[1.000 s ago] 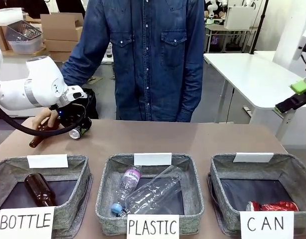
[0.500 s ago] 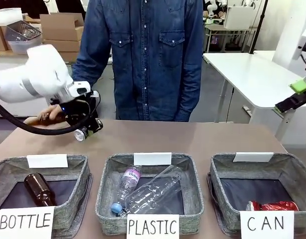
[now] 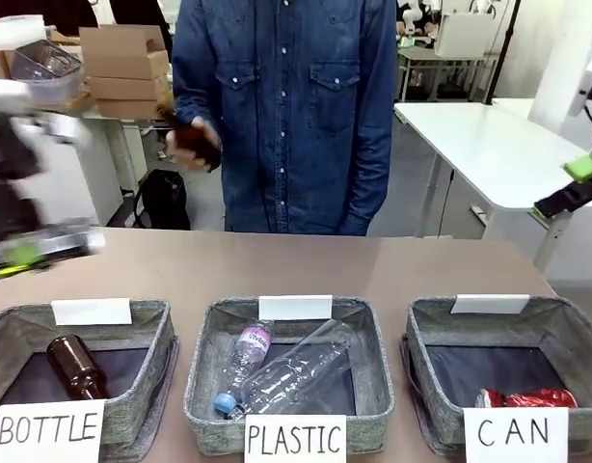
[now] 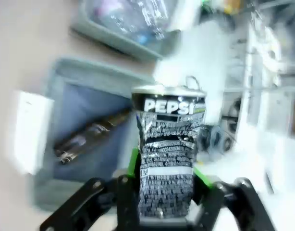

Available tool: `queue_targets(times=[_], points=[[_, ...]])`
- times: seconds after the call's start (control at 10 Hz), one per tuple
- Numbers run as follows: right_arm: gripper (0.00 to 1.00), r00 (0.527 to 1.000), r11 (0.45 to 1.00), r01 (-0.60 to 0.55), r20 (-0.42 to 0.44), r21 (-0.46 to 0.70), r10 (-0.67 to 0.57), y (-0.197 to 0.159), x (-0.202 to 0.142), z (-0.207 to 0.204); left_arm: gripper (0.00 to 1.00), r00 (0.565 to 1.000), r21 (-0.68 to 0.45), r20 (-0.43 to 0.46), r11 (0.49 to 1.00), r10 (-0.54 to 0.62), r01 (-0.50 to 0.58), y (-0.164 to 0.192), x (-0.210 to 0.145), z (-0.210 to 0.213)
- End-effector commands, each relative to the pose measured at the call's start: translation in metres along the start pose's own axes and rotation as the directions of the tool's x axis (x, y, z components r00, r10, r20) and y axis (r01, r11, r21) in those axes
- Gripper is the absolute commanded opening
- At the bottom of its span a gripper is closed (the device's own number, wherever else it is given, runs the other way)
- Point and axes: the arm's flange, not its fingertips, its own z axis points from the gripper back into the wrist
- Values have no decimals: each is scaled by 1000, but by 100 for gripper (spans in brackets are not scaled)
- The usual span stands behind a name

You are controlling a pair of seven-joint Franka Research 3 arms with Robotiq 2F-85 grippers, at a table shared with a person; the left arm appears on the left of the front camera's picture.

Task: Sort the can waste into the basket.
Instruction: Pick up the can waste from the table and place it in the right Fabric basket.

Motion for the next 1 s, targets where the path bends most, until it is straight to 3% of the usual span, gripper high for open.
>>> queue_targets(times=[0.0, 0.1, 0.2, 0.3, 0.4, 0.7, 0.8, 0.9], points=[[100, 1000, 1000, -18, -8, 0, 18, 1, -1, 2, 0, 851, -337, -120, 827, -512, 450, -23, -55, 1], [100, 1000, 1000, -18, -8, 0, 18, 1, -1, 2, 0, 923, -148, 49, 911, -382, 385, -34, -85, 18], [100, 1000, 1000, -18, -8, 0, 18, 1, -1, 2, 0, 928, -54, 278, 961, -247, 272, -34, -109, 44], [100, 1000, 1000, -18, -8, 0, 18, 1, -1, 2, 0, 794, -84, 608, 994, -10, 76, -35, -115, 64], [100, 1000, 1000, -18, -8, 0, 18, 1, -1, 2, 0, 949, -94, 87, 946, -303, 311, -50, -94, 21], [100, 1000, 1000, -18, -8, 0, 18, 1, -1, 2, 0, 949, -94, 87, 946, -303, 311, -50, -94, 21], [100, 1000, 1000, -18, -8, 0, 18, 1, -1, 2, 39, 954, -103, 143, 954, -265, 281, -48, -98, 30], [100, 1000, 1000, -18, -8, 0, 18, 1, -1, 2, 39, 947, -129, 125, 942, -295, 310, -29, -89, 38]])
